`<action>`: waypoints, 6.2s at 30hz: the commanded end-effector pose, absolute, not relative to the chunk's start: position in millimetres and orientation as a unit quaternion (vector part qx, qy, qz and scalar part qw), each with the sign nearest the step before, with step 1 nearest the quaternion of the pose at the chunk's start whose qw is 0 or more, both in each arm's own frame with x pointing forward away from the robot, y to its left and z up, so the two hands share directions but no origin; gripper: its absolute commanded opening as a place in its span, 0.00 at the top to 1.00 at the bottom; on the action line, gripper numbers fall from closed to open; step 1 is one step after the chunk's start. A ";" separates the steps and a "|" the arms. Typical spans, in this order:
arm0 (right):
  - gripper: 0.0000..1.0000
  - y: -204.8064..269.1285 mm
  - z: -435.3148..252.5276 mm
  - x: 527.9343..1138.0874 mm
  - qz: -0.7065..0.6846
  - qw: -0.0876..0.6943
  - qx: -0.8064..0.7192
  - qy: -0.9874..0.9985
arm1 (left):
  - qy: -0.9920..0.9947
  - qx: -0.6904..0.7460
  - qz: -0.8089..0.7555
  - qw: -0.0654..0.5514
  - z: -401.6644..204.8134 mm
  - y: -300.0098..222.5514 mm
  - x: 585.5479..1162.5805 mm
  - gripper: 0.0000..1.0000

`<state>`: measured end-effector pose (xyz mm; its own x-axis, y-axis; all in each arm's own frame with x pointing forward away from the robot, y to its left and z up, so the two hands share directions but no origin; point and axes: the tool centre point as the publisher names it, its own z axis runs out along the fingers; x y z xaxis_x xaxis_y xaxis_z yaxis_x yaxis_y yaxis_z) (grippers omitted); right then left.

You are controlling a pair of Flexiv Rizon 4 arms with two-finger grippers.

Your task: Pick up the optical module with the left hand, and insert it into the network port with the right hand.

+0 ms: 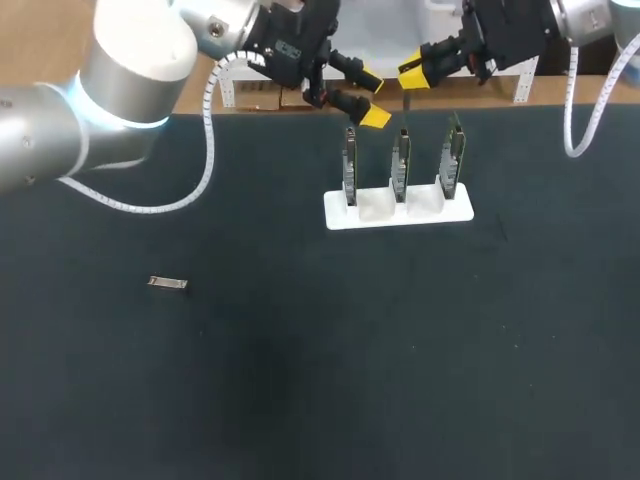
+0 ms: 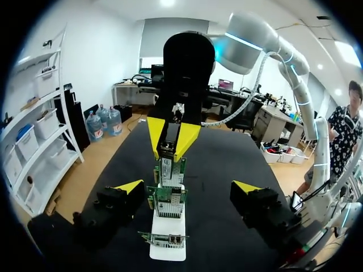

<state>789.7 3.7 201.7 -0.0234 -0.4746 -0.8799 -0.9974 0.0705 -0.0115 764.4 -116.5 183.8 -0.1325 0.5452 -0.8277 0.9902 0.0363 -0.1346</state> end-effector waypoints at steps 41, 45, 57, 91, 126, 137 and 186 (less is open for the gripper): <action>1.00 -3.2 202.0 789.1 0.345 0.377 -0.585 0.630 | 0.665 0.595 -0.363 0.267 161.1 -126.9 777.8 0.00; 1.00 -3.3 201.7 789.2 0.345 0.376 -0.585 0.630 | 0.668 0.595 -0.363 0.261 158.9 -127.4 775.9 0.00; 1.00 -2.5 202.2 789.7 0.343 0.375 -0.588 0.630 | 0.680 0.590 -0.354 0.254 151.6 -130.1 769.2 0.00; 1.00 1.4 194.6 781.1 0.357 0.362 -0.591 0.626 | 0.675 0.599 -0.348 0.255 154.5 -128.7 768.6 0.00; 1.00 1.6 176.1 781.8 0.385 0.325 -0.601 0.620 | 0.675 0.599 -0.348 0.255 154.5 -128.7 768.6 0.00; 1.00 3.5 175.0 775.7 0.391 0.325 -0.596 0.621 | 0.675 0.599 -0.348 0.255 154.5 -128.7 768.6 0.00; 1.00 3.3 161.9 779.3 0.385 0.319 -0.590 0.634 | 0.675 0.599 -0.348 0.255 154.5 -128.7 768.6 0.00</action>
